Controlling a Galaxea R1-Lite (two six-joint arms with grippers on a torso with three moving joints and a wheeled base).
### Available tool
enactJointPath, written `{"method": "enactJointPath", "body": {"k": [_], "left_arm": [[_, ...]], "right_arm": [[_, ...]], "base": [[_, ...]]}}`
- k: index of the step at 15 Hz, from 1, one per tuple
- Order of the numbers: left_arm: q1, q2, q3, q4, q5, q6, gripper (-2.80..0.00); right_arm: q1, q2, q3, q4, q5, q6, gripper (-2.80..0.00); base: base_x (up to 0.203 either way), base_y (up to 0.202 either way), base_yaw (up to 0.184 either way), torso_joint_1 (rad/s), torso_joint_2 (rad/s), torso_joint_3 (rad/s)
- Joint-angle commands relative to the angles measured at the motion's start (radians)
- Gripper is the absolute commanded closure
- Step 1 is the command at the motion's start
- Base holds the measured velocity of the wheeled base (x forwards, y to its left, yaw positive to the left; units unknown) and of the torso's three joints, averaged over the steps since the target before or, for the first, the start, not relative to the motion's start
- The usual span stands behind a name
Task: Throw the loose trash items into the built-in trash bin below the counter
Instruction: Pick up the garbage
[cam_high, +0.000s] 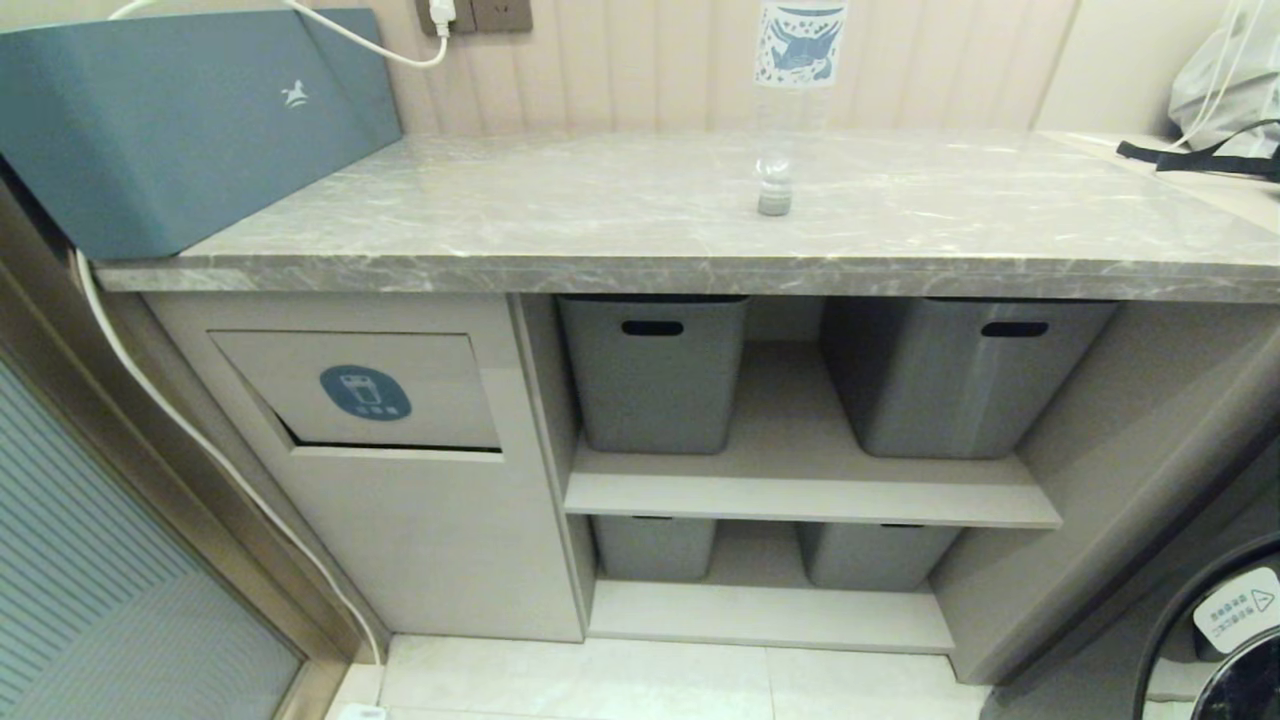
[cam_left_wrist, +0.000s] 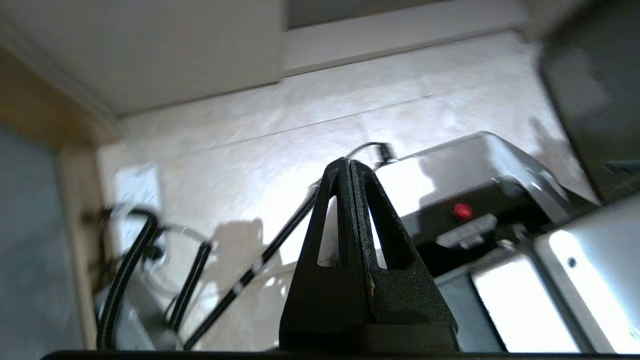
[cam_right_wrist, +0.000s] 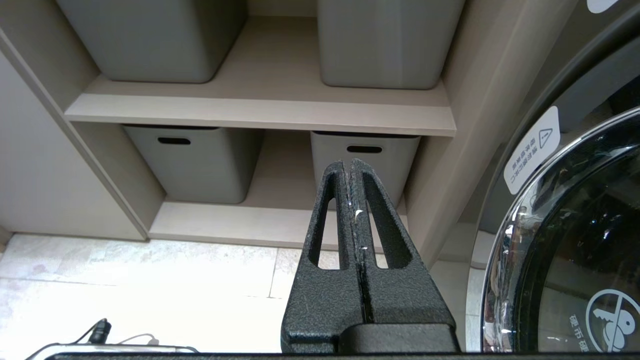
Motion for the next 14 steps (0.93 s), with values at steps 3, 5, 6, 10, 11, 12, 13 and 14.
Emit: {"method": "enactJointPath", "body": {"k": [3, 5, 6, 10, 11, 12, 13, 14], "left_arm": [[0.333, -0.077, 0.016, 0.02, 0.005, 0.007, 0.0], [0.367, -0.205, 0.017, 0.022, 0.005, 0.029, 0.0], [0.363, -0.3, 0.017, 0.023, 0.005, 0.037, 0.0], [0.356, -0.514, 0.046, -0.014, 0.001, 0.064, 0.0], [0.355, -0.506, 0.053, -0.027, -0.001, 0.081, 0.0], [0.355, -0.506, 0.053, -0.027, -0.002, 0.09, 0.0], [0.355, -0.506, 0.053, -0.026, -0.002, 0.088, 0.0], [0.355, -0.506, 0.053, -0.026, -0.002, 0.085, 0.0]], "right_arm": [[0.0, 0.0, 0.0, 0.0, 0.001, 0.001, 0.0], [0.0, -0.002, 0.0, 0.0, 0.001, 0.001, 0.0], [0.0, -0.001, 0.0, 0.0, -0.001, 0.001, 0.0], [0.0, -0.001, 0.0, 0.002, 0.002, -0.012, 0.0], [0.0, 0.0, 0.0, 0.002, 0.002, -0.025, 0.0], [0.0, -0.001, 0.0, 0.003, 0.005, -0.059, 0.0], [0.0, 0.0, 0.0, 0.005, 0.008, -0.081, 0.0], [0.0, 0.0, 0.0, 0.003, 0.01, -0.085, 0.0]], "base": [[0.0, 0.0, 0.0, 0.0, 0.0, 0.0], [0.0, 0.0, 0.0, 0.0, 0.0, 0.0], [0.0, 0.0, 0.0, 0.0, 0.0, 0.0], [0.0, 0.0, 0.0, 0.0, 0.0, 0.0], [0.0, 0.0, 0.0, 0.063, -0.15, -0.085], [0.0, 0.0, 0.0, 0.113, -0.29, -0.173], [0.0, 0.0, 0.0, 0.151, -0.37, -0.226], [0.0, 0.0, 0.0, 0.168, -0.41, -0.251]]}}
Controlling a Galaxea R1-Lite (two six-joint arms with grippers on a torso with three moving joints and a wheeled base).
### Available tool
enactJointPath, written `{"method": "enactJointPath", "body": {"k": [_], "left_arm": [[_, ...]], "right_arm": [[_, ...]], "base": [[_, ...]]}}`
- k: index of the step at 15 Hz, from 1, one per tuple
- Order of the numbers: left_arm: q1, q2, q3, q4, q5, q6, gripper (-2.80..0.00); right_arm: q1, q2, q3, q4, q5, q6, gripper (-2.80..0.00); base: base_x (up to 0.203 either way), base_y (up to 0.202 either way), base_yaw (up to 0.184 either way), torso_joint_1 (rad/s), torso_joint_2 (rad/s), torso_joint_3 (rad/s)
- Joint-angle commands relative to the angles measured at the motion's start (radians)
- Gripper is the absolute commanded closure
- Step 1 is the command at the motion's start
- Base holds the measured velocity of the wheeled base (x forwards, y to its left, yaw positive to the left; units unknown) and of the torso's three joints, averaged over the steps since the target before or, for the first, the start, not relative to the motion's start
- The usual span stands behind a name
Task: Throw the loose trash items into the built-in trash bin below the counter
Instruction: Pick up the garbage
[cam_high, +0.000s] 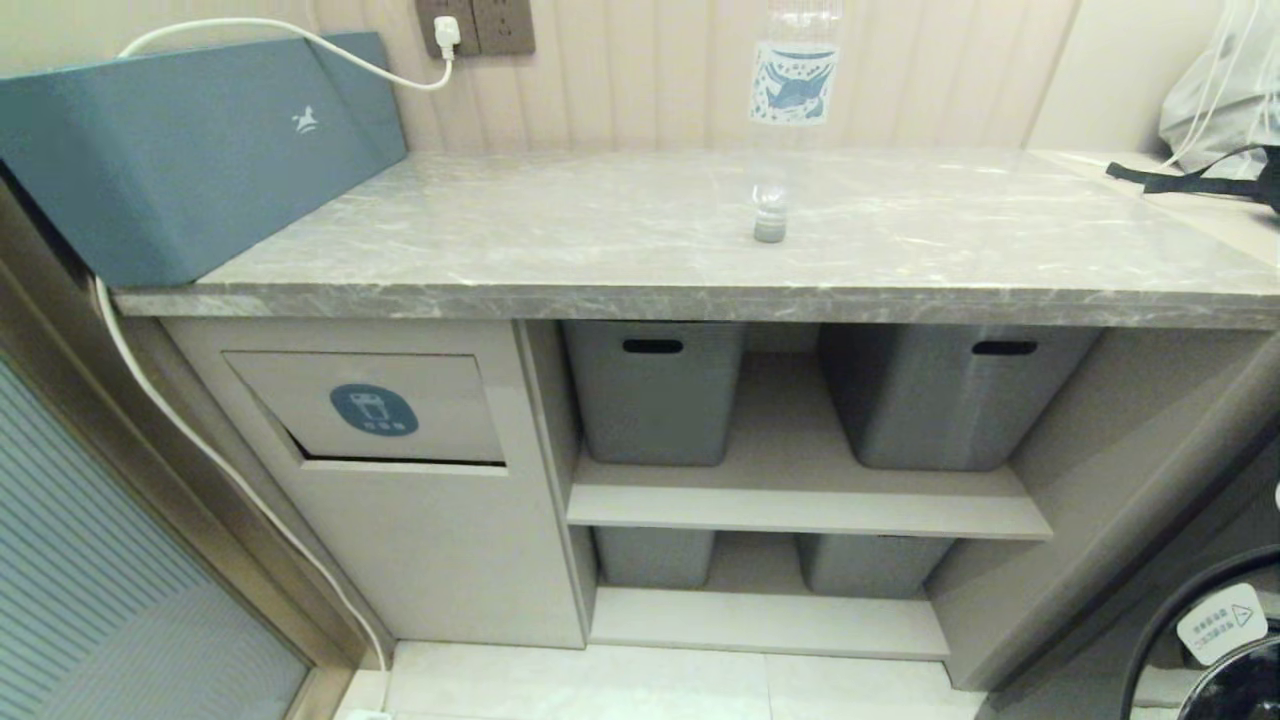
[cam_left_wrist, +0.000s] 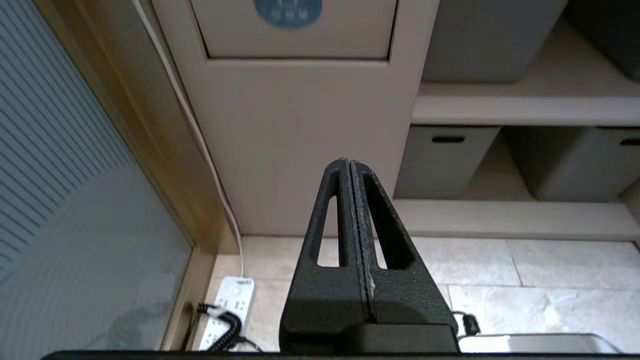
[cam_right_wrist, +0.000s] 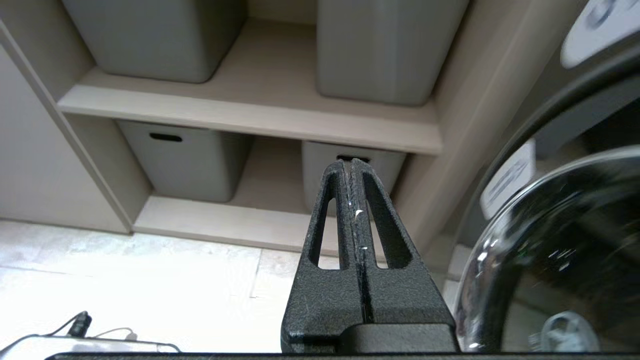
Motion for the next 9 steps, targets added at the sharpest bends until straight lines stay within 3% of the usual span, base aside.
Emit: {"method": "enactJointPath", "body": {"k": [1, 9], "left_arm": [[0.0, -0.009, 0.003, 0.001, 0.0, -0.001, 0.0], [0.0, -0.009, 0.003, 0.001, 0.0, 0.0, 0.0]], "right_arm": [[0.0, 0.0, 0.0, -0.001, 0.001, -0.002, 0.0], [0.0, 0.0, 0.0, -0.001, 0.0, 0.009, 0.0]], "base": [[0.0, 0.0, 0.0, 0.173, -0.44, -0.258], [0.0, 0.0, 0.0, 0.206, -0.48, -0.276]]}}
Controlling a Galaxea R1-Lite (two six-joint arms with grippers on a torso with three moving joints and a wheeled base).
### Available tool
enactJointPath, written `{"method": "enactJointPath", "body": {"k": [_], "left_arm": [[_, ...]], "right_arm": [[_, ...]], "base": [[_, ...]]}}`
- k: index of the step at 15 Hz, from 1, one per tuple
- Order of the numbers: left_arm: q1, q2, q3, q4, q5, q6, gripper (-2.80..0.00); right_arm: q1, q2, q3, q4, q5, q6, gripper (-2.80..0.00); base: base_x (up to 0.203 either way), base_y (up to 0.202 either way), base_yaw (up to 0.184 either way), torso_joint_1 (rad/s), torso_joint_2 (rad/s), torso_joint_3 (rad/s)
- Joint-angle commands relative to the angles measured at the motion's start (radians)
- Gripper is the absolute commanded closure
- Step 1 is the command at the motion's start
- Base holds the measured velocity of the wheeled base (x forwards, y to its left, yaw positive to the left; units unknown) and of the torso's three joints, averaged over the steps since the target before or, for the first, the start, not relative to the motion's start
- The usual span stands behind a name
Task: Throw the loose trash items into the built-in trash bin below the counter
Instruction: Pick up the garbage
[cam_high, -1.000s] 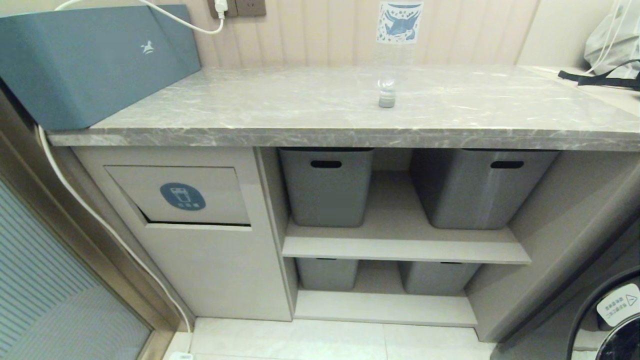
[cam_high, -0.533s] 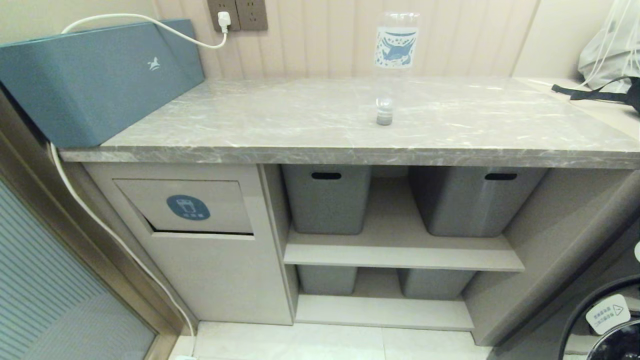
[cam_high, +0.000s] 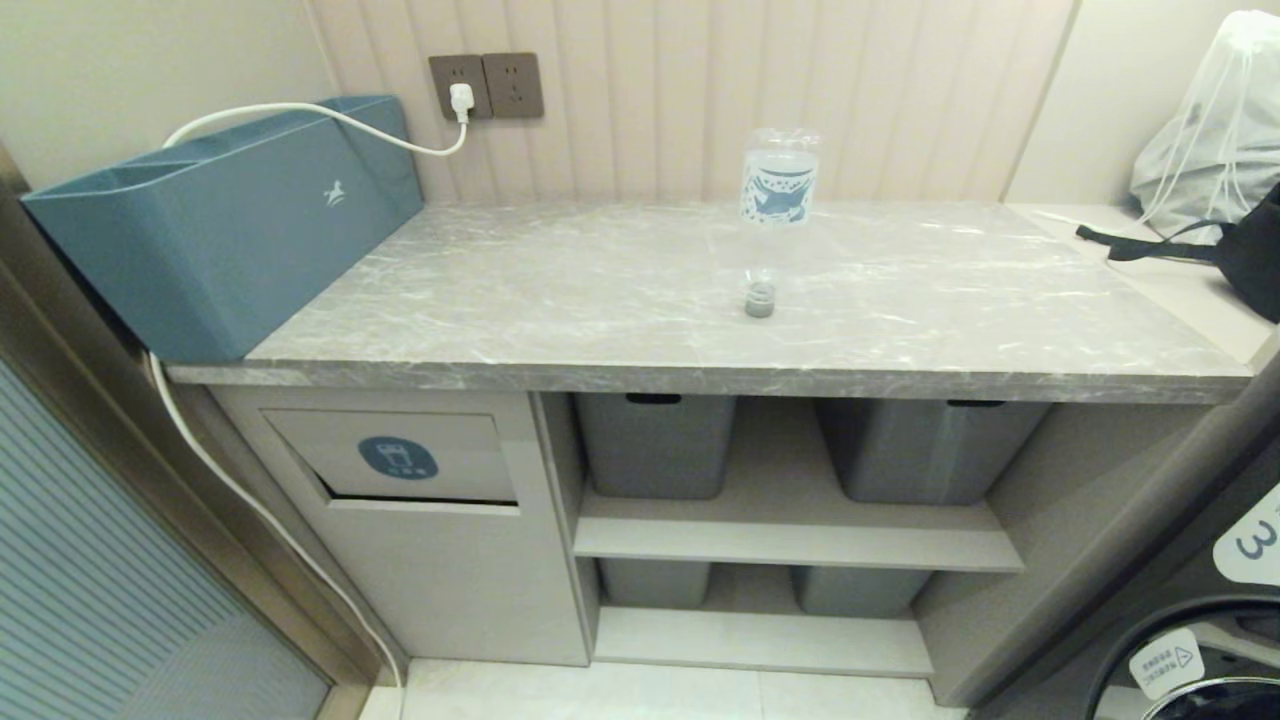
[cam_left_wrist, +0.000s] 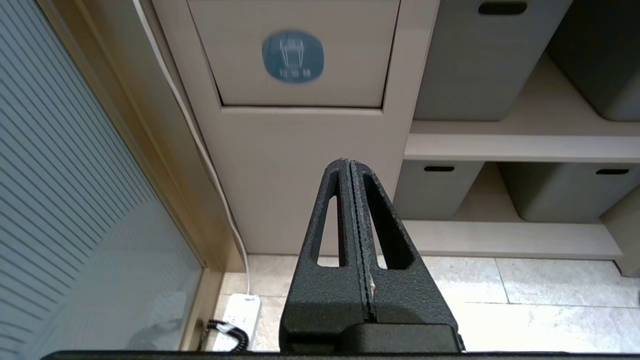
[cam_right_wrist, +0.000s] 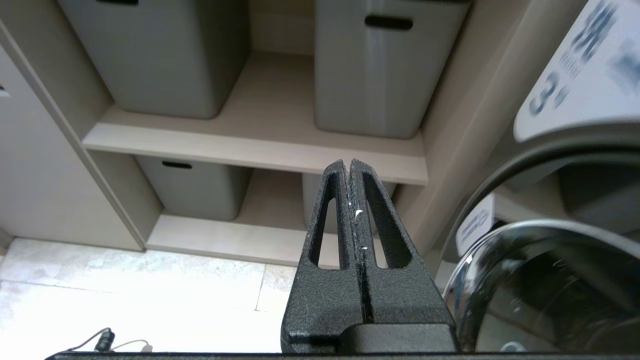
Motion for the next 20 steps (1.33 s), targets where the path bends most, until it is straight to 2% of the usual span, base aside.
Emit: {"method": "enactJointPath", "body": {"k": [1, 5, 8, 10, 12, 13, 14, 16, 20], "left_arm": [[0.0, 0.002, 0.002, 0.001, 0.0, 0.001, 0.0], [0.0, 0.002, 0.002, 0.001, 0.0, 0.001, 0.0], [0.0, 0.002, 0.002, 0.002, 0.0, 0.0, 0.0], [0.0, 0.002, 0.002, 0.001, 0.0, 0.001, 0.0], [0.0, 0.002, 0.002, 0.001, 0.0, 0.003, 0.0], [0.0, 0.002, 0.002, 0.002, -0.001, 0.004, 0.0], [0.0, 0.002, 0.002, 0.004, -0.001, 0.006, 0.0], [0.0, 0.002, 0.002, 0.001, 0.0, 0.0, 0.0], [0.0, 0.002, 0.002, -0.001, 0.0, -0.019, 0.0]], "right_arm": [[0.0, 0.0, 0.0, 0.001, 0.0, -0.001, 0.0], [0.0, 0.0, 0.0, 0.002, 0.002, 0.006, 0.0], [-0.001, 0.0, -0.005, 0.008, 0.043, -0.053, 0.0], [0.0, 0.047, -0.091, 0.008, 0.081, -0.067, 0.0], [0.0, 0.22, -0.224, 0.002, 0.165, -0.067, 0.0], [0.0, 0.344, -0.298, -0.007, 0.209, -0.067, -1.47], [0.001, 0.491, -0.376, -0.026, 0.251, -0.066, -2.8], [0.013, 0.772, -0.512, -0.106, 0.313, -0.061, -2.8], [0.141, 1.232, -0.755, -0.293, 0.366, -0.056, -2.8]], "base": [[0.0, 0.0, 0.0, 0.174, -0.4, -0.222], [0.0, 0.0, 0.0, 0.057, -0.12, -0.068], [0.0, 0.0, 0.0, 0.0, 0.0, 0.0], [0.0, 0.0, 0.0, 0.0, 0.0, 0.0], [0.0, 0.0, 0.0, 0.0, 0.0, 0.0], [0.0, 0.0, 0.0, 0.0, 0.0, 0.0], [0.0, 0.0, 0.0, 0.0, 0.0, 0.0], [0.0, 0.0, 0.0, 0.0, 0.0, 0.0], [0.0, 0.0, 0.0, 0.0, 0.0, 0.0]]}}
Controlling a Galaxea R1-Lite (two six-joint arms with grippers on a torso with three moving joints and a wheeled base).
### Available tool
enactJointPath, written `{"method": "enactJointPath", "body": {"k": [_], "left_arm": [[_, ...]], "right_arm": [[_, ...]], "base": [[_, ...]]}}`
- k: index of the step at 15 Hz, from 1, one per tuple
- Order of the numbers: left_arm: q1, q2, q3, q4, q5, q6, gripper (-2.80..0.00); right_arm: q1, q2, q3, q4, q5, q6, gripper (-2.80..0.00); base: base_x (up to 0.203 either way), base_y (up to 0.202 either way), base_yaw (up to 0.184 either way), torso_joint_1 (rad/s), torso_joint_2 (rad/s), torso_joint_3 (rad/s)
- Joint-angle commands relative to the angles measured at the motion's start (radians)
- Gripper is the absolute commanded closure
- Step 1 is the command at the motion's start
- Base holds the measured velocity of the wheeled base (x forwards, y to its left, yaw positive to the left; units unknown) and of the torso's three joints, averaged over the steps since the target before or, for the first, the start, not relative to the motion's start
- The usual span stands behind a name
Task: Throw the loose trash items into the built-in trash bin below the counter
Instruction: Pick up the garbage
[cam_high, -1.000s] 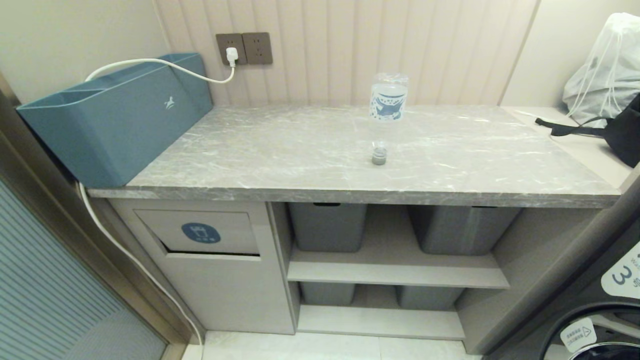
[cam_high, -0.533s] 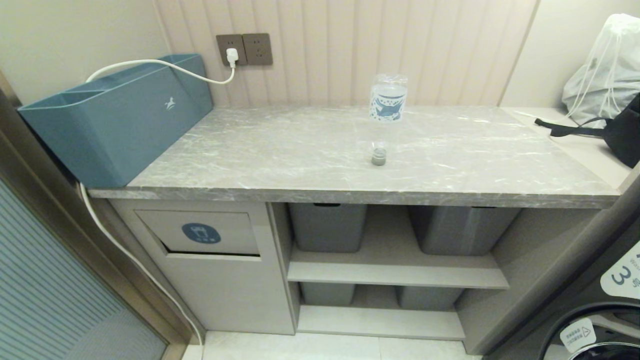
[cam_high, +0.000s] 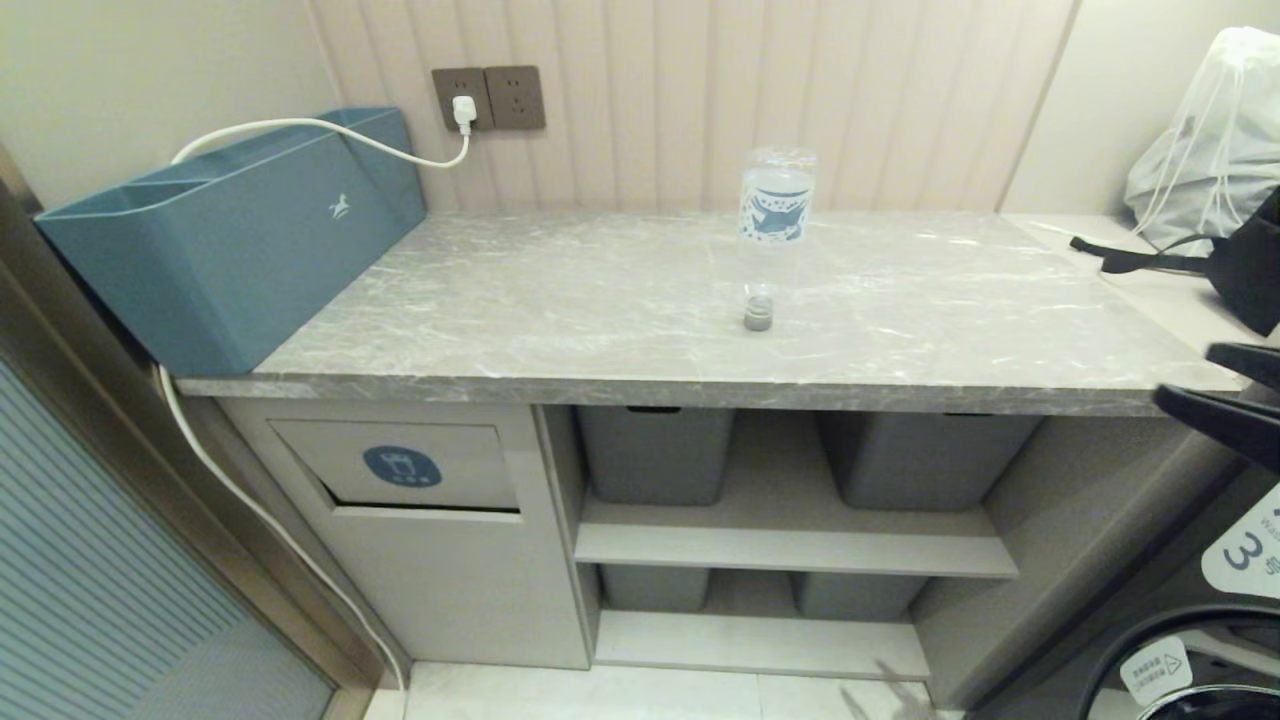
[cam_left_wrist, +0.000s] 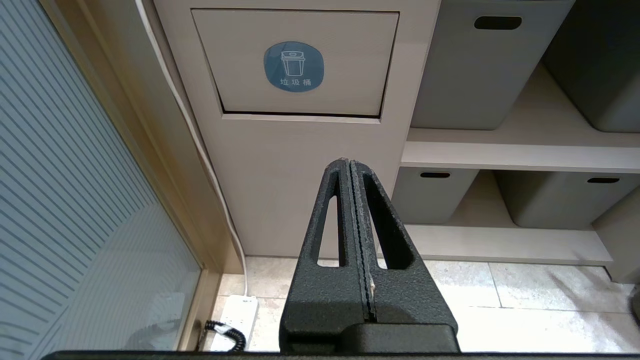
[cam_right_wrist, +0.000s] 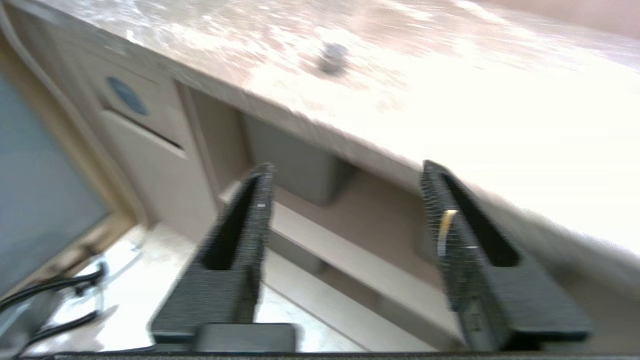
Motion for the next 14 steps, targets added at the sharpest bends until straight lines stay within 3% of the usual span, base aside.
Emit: {"method": "enactJointPath", "body": {"k": [1, 4, 8, 14], "left_arm": [[0.0, 0.002, 0.002, -0.001, 0.001, -0.001, 0.0], [0.0, 0.002, 0.002, -0.001, 0.001, -0.007, 0.0], [0.0, 0.002, 0.002, -0.001, 0.001, -0.013, 0.0], [0.0, 0.002, 0.002, -0.003, 0.001, -0.013, 0.0]], "right_arm": [[0.067, 0.307, -0.111, -0.056, 0.004, 0.0, -2.8], [0.129, 0.508, -0.254, -0.184, -0.004, 0.003, -2.8], [0.143, 0.677, -0.374, -0.341, -0.055, 0.008, -2.8], [0.175, 0.78, -0.554, -0.395, -0.06, 0.056, -2.8]], "base": [[0.0, 0.0, 0.0, 0.0, 0.0, 0.0], [0.0, 0.0, 0.0, 0.0, 0.0, 0.0], [0.0, 0.0, 0.0, 0.0, 0.0, 0.0], [0.0, 0.0, 0.0, 0.0, 0.0, 0.0]]}}
